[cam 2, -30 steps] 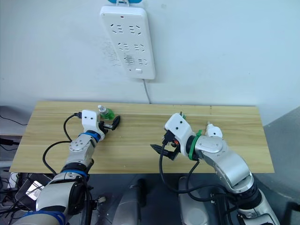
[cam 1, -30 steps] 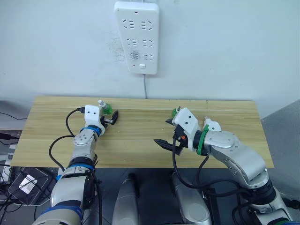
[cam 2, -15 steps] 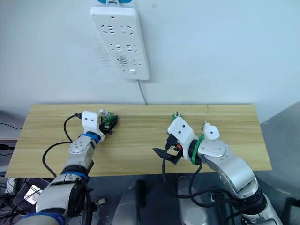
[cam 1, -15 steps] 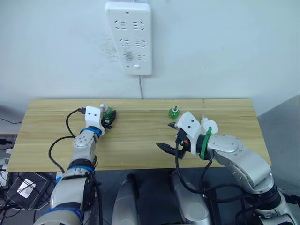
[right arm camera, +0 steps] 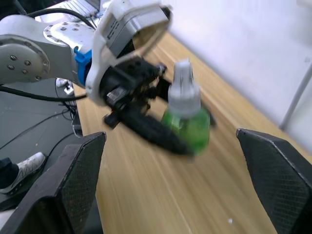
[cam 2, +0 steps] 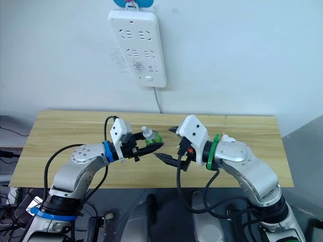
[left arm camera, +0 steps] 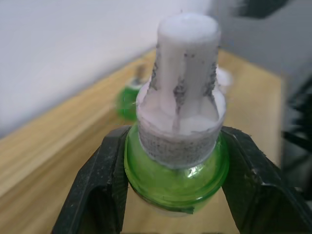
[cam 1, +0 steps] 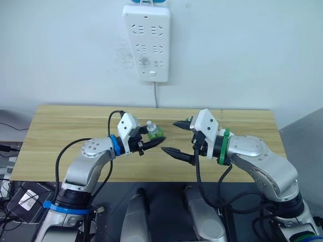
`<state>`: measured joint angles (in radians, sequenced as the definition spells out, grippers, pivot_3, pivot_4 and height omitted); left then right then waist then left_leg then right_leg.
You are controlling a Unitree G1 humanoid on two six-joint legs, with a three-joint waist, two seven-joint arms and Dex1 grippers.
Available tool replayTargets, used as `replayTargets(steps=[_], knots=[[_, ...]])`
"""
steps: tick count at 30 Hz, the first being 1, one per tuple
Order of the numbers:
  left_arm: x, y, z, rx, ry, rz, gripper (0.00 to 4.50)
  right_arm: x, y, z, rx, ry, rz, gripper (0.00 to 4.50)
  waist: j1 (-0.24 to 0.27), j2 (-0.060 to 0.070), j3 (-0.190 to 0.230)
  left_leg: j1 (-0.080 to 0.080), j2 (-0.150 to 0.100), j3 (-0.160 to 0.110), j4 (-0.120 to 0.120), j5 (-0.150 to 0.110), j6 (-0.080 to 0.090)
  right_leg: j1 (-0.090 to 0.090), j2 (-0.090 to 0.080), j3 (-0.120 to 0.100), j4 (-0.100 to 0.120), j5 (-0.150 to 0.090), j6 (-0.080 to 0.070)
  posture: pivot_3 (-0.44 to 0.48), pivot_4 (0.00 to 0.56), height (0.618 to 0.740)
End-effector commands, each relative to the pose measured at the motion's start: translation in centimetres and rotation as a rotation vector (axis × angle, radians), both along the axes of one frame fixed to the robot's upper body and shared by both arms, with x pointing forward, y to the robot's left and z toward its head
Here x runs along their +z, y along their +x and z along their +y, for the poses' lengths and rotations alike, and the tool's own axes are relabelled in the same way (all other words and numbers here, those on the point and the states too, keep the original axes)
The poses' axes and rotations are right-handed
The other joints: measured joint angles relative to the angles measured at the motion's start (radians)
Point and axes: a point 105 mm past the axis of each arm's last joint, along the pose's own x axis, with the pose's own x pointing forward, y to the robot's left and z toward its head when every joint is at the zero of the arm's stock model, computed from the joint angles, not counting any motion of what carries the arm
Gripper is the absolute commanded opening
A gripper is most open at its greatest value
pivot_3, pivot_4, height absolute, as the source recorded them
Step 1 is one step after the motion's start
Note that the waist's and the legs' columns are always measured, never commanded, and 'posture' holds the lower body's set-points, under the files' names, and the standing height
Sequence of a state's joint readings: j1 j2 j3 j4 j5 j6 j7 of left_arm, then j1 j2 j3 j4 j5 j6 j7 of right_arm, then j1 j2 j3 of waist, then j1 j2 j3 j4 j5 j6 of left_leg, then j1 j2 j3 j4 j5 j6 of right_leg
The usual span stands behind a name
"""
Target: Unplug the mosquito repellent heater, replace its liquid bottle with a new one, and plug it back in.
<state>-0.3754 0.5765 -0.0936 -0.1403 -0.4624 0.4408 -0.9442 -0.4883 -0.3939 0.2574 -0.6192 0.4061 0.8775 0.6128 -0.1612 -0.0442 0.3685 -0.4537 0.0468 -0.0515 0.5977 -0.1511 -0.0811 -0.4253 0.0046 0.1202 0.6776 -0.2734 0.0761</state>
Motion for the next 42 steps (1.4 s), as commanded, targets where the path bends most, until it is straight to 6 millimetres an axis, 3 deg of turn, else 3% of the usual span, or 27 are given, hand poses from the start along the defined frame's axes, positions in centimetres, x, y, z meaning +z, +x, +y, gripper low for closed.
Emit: replayTargets(steps=[1,8,10,12,19,30,31,34,42], knots=[[1.2,-0.9,-1.0,-0.087,0.010,-0.010,2.23,1.0,0.1,0.8,-0.003,0.037,-0.054,4.50,-0.003,0.000,-0.011,0.000,0.000,0.000,0.000,0.000,0.000,0.000,0.000,0.000,0.000,0.000,0.000,-0.210,0.233,0.735],[1.8,-0.6,-1.4,-0.121,0.054,-0.051,2.23,0.5,1.4,2.0,-0.037,0.035,-0.068,4.50,-0.007,-0.002,-0.042,0.000,0.000,-0.001,0.000,0.000,0.000,0.000,0.000,-0.001,0.000,0.001,-0.002,-0.209,0.203,0.735],[2.0,-0.4,-1.5,-0.119,0.057,-0.063,2.23,0.4,1.7,2.1,-0.053,0.038,-0.069,4.13,-0.006,-0.003,-0.049,0.000,0.000,0.000,0.000,0.000,0.000,0.000,0.000,0.000,0.000,0.001,-0.002,-0.204,0.200,0.735],[1.9,-0.3,-1.4,-0.116,0.068,-0.073,2.23,0.3,1.9,2.1,-0.062,0.039,-0.073,3.59,-0.006,-0.004,-0.053,0.000,0.000,-0.001,0.000,0.000,0.000,0.000,0.000,-0.001,0.001,0.001,-0.003,-0.202,0.198,0.735],[1.8,0.1,-1.1,-0.089,0.068,-0.085,2.23,0.3,1.9,2.3,-0.049,0.037,-0.089,1.05,-0.005,-0.004,-0.068,0.000,0.000,-0.001,0.000,0.000,0.000,0.000,0.000,-0.001,0.002,0.002,-0.004,-0.195,0.192,0.735],[1.0,1.1,-0.4,-0.048,0.063,-0.127,2.23,0.6,1.9,2.2,-0.025,0.047,-0.127,1.04,-0.005,-0.003,-0.085,0.000,0.000,-0.002,0.002,0.000,0.000,0.001,0.000,-0.001,0.003,0.003,-0.005,-0.192,0.184,0.735],[0.9,1.1,-0.1,-0.044,0.067,-0.129,2.95,0.7,2.0,2.2,-0.027,0.053,-0.129,1.04,-0.005,-0.004,-0.085,0.000,0.000,-0.002,0.002,0.000,0.000,0.001,0.000,-0.001,0.003,0.003,-0.005,-0.192,0.183,0.735],[0.9,0.6,0.1,-0.062,0.026,-0.101,3.81,1.0,2.1,2.1,-0.029,0.067,-0.134,1.04,-0.007,-0.003,-0.086,0.001,0.000,-0.002,0.003,0.000,0.000,0.001,0.001,-0.001,0.004,0.004,-0.006,-0.193,0.180,0.735],[1.6,-0.1,0.2,-0.073,-0.066,-0.042,3.84,1.1,1.9,1.8,-0.018,0.079,-0.130,1.04,-0.007,-0.003,-0.091,0.001,0.000,-0.004,0.007,0.000,0.001,0.004,0.001,-0.002,0.005,0.004,-0.006,-0.193,0.175,0.735]])
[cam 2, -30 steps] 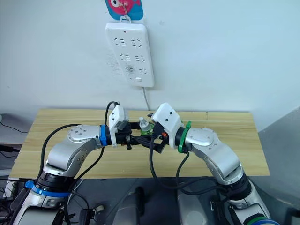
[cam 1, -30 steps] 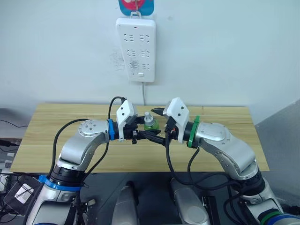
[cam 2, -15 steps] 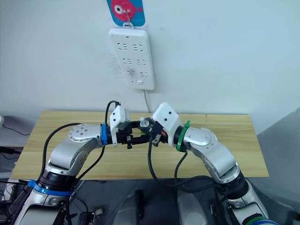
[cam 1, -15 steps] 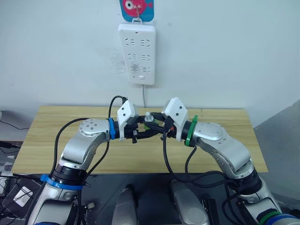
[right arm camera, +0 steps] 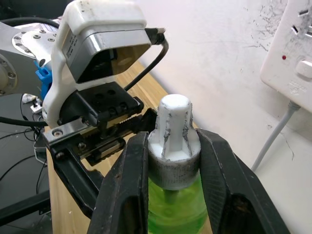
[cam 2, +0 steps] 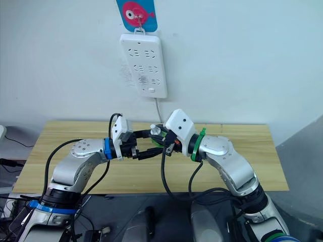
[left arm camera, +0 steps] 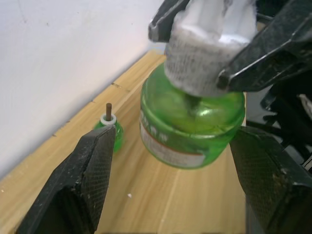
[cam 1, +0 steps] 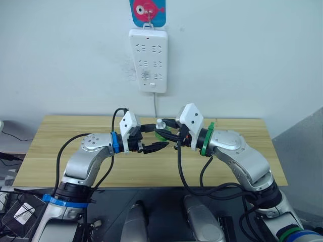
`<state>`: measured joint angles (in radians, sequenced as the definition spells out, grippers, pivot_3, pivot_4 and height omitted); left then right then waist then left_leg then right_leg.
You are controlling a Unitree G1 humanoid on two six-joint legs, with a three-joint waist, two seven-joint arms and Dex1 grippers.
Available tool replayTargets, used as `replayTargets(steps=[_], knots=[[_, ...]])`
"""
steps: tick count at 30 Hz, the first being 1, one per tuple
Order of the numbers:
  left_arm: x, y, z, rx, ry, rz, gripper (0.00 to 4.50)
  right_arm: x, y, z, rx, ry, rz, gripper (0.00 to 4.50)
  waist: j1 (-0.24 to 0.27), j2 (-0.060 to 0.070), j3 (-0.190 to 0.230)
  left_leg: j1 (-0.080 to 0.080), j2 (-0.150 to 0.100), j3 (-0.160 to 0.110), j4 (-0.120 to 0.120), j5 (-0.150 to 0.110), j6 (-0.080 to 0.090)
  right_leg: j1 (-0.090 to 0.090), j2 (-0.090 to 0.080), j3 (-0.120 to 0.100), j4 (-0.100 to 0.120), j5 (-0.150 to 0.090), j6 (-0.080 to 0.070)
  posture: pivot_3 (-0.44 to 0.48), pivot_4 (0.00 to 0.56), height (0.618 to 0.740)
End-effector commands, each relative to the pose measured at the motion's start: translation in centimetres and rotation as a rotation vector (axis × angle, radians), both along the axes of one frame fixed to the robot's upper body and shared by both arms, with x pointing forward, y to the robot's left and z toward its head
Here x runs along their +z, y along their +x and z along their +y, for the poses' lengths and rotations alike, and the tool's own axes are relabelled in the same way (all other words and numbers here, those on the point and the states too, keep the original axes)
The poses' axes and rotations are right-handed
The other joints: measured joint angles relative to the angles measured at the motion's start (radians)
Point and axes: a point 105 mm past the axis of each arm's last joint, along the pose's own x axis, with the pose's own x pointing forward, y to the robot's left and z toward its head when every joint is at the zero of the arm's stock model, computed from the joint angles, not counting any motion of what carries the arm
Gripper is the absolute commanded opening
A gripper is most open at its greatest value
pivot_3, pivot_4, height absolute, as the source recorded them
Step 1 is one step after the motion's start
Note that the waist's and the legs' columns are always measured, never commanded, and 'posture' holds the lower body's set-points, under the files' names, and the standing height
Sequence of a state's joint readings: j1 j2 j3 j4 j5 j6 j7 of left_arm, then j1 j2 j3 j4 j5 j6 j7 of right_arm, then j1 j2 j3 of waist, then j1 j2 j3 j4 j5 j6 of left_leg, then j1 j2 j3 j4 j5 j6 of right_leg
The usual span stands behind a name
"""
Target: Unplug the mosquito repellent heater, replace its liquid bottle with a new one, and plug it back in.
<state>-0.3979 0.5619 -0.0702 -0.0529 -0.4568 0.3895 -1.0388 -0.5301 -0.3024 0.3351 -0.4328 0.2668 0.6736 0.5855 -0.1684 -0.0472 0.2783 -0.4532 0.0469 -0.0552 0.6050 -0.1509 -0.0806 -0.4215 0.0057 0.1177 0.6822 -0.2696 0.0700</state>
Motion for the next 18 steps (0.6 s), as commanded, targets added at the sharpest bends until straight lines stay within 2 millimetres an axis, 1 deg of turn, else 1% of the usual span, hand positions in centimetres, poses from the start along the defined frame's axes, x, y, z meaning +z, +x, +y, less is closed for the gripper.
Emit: replayTargets(steps=[1,11,14,16,17,18], knots=[[1.7,-0.5,-0.4,-0.030,-0.042,-0.046,3.84,1.3,-0.6,0.0,0.025,0.041,-0.041,1.04,0.000,0.000,-0.002,0.000,0.000,0.000,0.001,0.000,0.000,0.000,0.000,0.000,0.000,0.000,0.000,-0.193,0.174,0.735],[1.9,-0.4,-1.6,-0.055,-0.062,-0.075,3.84,1.1,-1.0,0.3,0.045,0.045,-0.027,1.04,0.000,0.000,-0.016,0.000,0.000,0.000,0.004,0.000,0.000,0.001,0.000,0.000,0.001,0.001,-0.001,-0.194,0.173,0.735],[2.1,-0.4,-1.9,-0.060,-0.076,-0.081,3.24,1.1,-1.1,0.3,0.050,0.045,-0.020,1.04,0.000,0.000,-0.017,0.000,0.000,0.000,0.004,0.000,0.000,0.001,0.000,0.000,0.001,0.001,-0.001,-0.196,0.173,0.735],[2.0,-0.5,-1.9,-0.066,-0.075,-0.076,2.69,1.0,-1.1,0.2,0.050,0.045,-0.015,1.04,0.000,0.000,-0.017,0.000,0.000,0.000,0.004,0.000,0.000,0.001,0.001,0.000,0.001,0.001,-0.001,-0.198,0.175,0.735],[1.9,-0.6,-1.9,-0.070,-0.071,-0.074,2.32,0.9,-1.1,0.2,0.050,0.045,-0.011,1.04,-0.001,0.000,-0.017,0.000,0.000,0.000,0.004,0.000,0.000,0.001,0.001,0.000,0.002,0.001,-0.001,-0.197,0.175,0.735],[1.8,-0.7,-1.8,-0.071,-0.065,-0.067,2.26,0.9,-1.1,0.0,0.051,0.043,-0.007,1.04,-0.001,0.000,-0.018,0.000,0.000,0.000,0.004,0.000,0.000,0.001,0.001,0.000,0.002,0.001,-0.001,-0.196,0.176,0.735]])
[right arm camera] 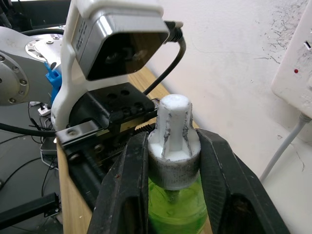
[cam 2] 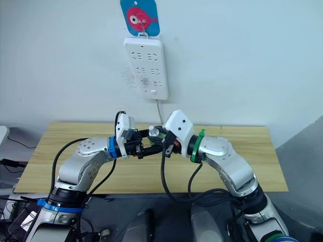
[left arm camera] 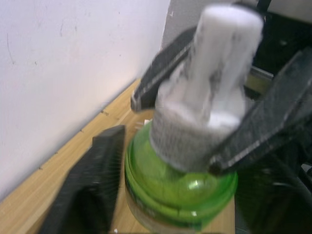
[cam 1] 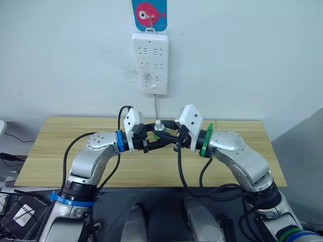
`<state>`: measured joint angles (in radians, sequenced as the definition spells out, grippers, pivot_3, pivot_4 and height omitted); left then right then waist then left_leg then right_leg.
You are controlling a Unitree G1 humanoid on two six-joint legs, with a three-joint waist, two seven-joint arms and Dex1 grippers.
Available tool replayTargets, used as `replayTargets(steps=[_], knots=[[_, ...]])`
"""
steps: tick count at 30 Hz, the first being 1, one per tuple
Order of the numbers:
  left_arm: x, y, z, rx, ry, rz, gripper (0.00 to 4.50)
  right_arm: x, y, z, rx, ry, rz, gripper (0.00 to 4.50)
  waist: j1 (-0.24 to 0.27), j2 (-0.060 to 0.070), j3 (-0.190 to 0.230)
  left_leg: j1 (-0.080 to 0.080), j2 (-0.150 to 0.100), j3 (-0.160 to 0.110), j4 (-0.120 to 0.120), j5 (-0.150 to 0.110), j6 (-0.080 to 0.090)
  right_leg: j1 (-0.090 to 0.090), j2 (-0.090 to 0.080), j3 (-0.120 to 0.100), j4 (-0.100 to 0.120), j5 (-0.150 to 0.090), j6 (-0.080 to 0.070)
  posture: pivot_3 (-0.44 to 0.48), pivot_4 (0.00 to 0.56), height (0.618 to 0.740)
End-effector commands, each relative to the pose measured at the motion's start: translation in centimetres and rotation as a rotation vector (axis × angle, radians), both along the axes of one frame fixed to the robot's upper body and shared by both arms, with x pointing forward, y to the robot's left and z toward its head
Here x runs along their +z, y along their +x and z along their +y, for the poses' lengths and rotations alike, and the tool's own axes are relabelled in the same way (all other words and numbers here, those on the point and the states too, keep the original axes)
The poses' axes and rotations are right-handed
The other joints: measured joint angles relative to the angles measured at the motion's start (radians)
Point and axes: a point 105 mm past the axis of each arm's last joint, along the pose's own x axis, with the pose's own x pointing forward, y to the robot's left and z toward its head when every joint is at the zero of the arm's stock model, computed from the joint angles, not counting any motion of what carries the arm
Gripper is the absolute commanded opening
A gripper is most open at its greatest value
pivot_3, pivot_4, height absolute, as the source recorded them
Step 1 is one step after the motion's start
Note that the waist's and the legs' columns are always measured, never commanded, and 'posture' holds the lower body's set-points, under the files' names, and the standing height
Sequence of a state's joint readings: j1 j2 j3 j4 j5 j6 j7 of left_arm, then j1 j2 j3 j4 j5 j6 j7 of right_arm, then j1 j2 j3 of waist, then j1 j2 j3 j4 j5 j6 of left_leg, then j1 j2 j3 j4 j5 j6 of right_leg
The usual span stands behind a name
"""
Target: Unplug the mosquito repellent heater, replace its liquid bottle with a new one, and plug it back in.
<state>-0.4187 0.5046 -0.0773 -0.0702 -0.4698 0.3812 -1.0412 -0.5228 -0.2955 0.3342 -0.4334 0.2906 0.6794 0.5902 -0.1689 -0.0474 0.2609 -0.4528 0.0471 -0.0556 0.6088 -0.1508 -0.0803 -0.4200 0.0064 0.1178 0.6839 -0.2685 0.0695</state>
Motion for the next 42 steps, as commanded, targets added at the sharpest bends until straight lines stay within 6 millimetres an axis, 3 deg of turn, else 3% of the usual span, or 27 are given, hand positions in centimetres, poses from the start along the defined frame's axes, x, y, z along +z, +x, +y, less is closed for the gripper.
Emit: replayTargets(steps=[1,6,14,16,20,31,34,38,42], knots=[[0.6,-0.6,0.2,-0.020,0.006,-0.033,2.26,0.9,-0.8,-0.3,0.035,0.026,-0.028,1.04,0.000,0.000,0.000,0.000,0.000,0.000,0.000,0.000,0.000,0.000,0.000,0.000,0.000,0.000,0.000,-0.191,0.178,0.735],[0.0,-1.3,0.6,-0.034,0.046,-0.012,2.26,0.9,-0.7,-0.8,0.081,0.017,-0.019,1.04,0.001,0.000,-0.001,0.001,0.000,0.000,0.000,0.000,0.000,0.000,0.000,0.000,0.002,0.000,0.000,-0.176,0.180,0.735],[0.5,-1.2,0.6,0.007,-0.003,0.010,2.26,1.2,-0.7,-0.9,0.112,0.030,-0.015,1.04,0.002,0.000,-0.002,0.001,0.000,0.000,0.002,0.001,0.001,0.000,0.000,0.000,0.005,0.000,0.000,-0.168,0.185,0.735],[0.5,-1.1,0.7,0.013,0.010,-0.008,3.03,1.2,-0.7,-0.8,0.113,0.032,-0.014,1.04,0.003,0.000,-0.002,0.002,0.000,0.000,0.002,0.001,0.001,0.000,0.000,0.000,0.006,0.000,0.000,-0.170,0.189,0.735],[0.0,-1.3,0.6,0.012,0.045,-0.003,4.12,1.2,-0.8,-0.8,0.113,0.035,-0.014,1.04,0.002,0.000,-0.002,0.002,0.000,0.000,0.002,0.001,0.001,0.000,0.001,0.001,0.006,0.000,0.000,-0.173,0.189,0.735],[0.5,-1.2,-0.1,0.020,0.008,-0.019,4.16,1.2,-1.0,-0.7,0.117,0.031,-0.011,1.04,0.003,0.000,-0.002,0.002,0.000,0.000,0.003,0.001,0.001,0.000,0.001,0.001,0.007,0.000,0.000,-0.170,0.189,0.735],[0.3,-1.5,-0.5,-0.006,0.003,-0.006,3.57,1.2,-1.0,-0.7,0.120,0.031,-0.011,1.04,0.003,0.000,-0.002,0.002,0.000,0.000,0.003,0.001,0.001,0.000,0.001,0.001,0.007,0.000,0.000,-0.173,0.190,0.735],[-0.2,-1.9,-0.4,-0.018,0.017,0.018,2.35,1.2,-1.1,-0.6,0.125,0.035,-0.007,1.04,0.003,0.000,-0.002,0.002,0.000,0.000,0.003,0.001,0.001,0.000,0.001,0.001,0.008,0.000,0.000,-0.171,0.190,0.735],[-0.4,-2.3,-0.1,-0.033,0.040,0.027,2.26,1.0,-1.4,-0.6,0.174,0.044,0.006,1.04,0.003,0.000,-0.002,0.002,0.000,0.000,0.003,0.001,0.001,0.000,0.001,0.001,0.008,0.000,0.000,-0.165,0.185,0.735]])
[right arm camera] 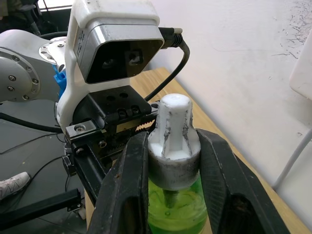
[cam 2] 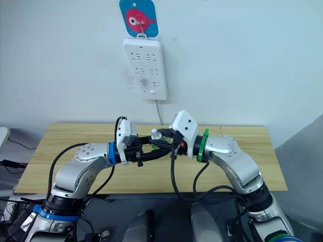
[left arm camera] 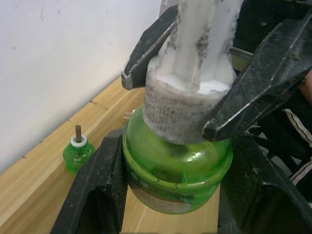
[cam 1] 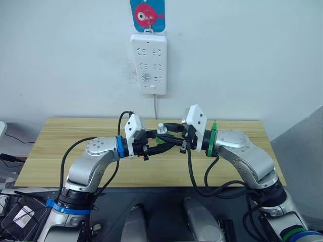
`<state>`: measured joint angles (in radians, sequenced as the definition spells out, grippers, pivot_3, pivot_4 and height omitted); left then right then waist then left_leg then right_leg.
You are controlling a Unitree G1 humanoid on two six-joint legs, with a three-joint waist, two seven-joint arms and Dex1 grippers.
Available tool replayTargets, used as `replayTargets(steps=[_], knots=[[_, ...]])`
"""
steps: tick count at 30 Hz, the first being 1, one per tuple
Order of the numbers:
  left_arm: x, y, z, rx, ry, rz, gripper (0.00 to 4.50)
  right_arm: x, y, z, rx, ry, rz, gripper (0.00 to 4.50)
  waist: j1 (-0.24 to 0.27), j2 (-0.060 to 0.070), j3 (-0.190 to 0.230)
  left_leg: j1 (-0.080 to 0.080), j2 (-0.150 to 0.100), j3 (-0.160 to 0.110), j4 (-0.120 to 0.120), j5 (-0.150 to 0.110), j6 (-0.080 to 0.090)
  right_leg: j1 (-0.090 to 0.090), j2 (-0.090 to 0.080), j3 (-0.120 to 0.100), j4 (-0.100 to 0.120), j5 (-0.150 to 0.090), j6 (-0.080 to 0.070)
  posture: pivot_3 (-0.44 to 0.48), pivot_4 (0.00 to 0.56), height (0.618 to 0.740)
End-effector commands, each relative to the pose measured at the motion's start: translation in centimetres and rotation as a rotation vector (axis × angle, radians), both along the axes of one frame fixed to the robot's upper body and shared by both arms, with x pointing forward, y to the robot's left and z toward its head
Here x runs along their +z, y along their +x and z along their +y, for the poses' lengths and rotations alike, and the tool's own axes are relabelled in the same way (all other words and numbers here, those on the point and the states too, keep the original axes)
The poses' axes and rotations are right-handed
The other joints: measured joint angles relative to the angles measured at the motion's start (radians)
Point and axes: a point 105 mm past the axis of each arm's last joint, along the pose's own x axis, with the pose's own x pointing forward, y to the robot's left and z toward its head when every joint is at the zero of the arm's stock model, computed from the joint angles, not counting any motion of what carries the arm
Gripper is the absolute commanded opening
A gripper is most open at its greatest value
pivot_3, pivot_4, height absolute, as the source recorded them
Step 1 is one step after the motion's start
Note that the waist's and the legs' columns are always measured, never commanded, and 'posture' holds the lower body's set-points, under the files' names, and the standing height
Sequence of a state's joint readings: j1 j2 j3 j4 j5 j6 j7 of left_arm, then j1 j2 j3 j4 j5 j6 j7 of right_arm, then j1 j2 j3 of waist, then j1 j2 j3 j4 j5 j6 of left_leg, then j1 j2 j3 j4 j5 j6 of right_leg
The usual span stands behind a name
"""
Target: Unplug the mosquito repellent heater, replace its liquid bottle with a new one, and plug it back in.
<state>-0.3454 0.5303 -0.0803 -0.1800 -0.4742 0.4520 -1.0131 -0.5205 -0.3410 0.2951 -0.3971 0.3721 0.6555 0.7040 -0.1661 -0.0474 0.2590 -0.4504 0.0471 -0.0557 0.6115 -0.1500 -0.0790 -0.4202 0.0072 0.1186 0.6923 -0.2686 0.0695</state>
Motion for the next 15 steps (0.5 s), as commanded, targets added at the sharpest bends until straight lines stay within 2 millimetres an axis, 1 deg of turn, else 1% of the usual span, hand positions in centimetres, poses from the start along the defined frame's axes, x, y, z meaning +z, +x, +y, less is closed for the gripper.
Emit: replayTargets(steps=[1,3,5,7,8,10,13,15], knots=[[0.5,-0.9,-0.2,-0.052,0.010,-0.012,2.26,1.3,-1.3,0.3,0.118,0.038,-0.048,1.04,0.000,0.000,0.000,0.000,0.000,0.000,0.000,0.000,0.000,0.000,0.000,0.000,0.000,0.000,0.000,-0.168,0.188,0.735],[0.7,-1.2,-0.2,-0.084,0.024,-0.011,2.26,1.1,-1.8,0.3,0.243,0.018,-0.046,1.04,0.000,0.000,0.000,0.000,0.000,0.000,0.000,0.000,0.000,0.000,0.000,0.000,0.000,0.000,0.000,-0.172,0.193,0.735],[0.8,-1.3,-0.2,-0.107,0.031,-0.005,2.26,0.8,-1.6,0.1,0.313,-0.016,-0.054,1.04,-0.001,0.000,0.000,0.000,0.000,0.001,0.001,0.000,0.000,0.000,0.000,0.001,0.000,0.000,0.000,-0.177,0.199,0.735],[1.0,-1.6,-0.3,-0.155,0.058,-0.016,2.26,0.0,-1.2,-0.4,0.437,-0.116,-0.072,1.04,-0.001,0.000,0.000,0.000,0.000,0.001,0.001,0.000,0.000,0.000,0.000,0.001,0.000,0.000,0.000,-0.172,0.198,0.735],[1.2,-1.7,-0.3,-0.176,0.071,-0.026,2.26,0.0,-1.0,-0.7,0.476,-0.145,-0.071,1.04,-0.003,0.000,0.000,0.001,0.000,0.001,0.001,0.000,0.000,0.000,0.000,0.001,0.000,0.000,0.000,-0.171,0.198,0.735],[1.3,-1.7,-0.5,-0.195,0.085,-0.040,2.26,0.5,-0.8,-0.9,0.501,-0.157,-0.084,1.04,-0.003,0.000,0.000,0.001,0.000,0.001,0.001,0.000,0.001,0.000,0.000,0.001,0.000,0.000,0.001,-0.173,0.199,0.735],[1.4,-1.4,-0.7,-0.188,0.079,-0.044,2.26,1.2,-1.2,-1.6,0.511,-0.142,-0.069,1.04,-0.001,0.000,0.000,0.001,0.000,0.000,0.000,0.000,0.001,0.000,0.001,0.000,0.000,0.000,0.000,-0.183,0.201,0.735],[1.2,-1.3,-0.7,-0.184,0.082,-0.047,2.26,1.8,-0.9,-1.9,0.453,-0.102,-0.082,1.80,-0.001,0.000,0.000,0.000,0.000,0.000,0.000,0.000,0.001,0.000,0.000,0.000,0.000,0.000,0.000,-0.195,0.201,0.735]])
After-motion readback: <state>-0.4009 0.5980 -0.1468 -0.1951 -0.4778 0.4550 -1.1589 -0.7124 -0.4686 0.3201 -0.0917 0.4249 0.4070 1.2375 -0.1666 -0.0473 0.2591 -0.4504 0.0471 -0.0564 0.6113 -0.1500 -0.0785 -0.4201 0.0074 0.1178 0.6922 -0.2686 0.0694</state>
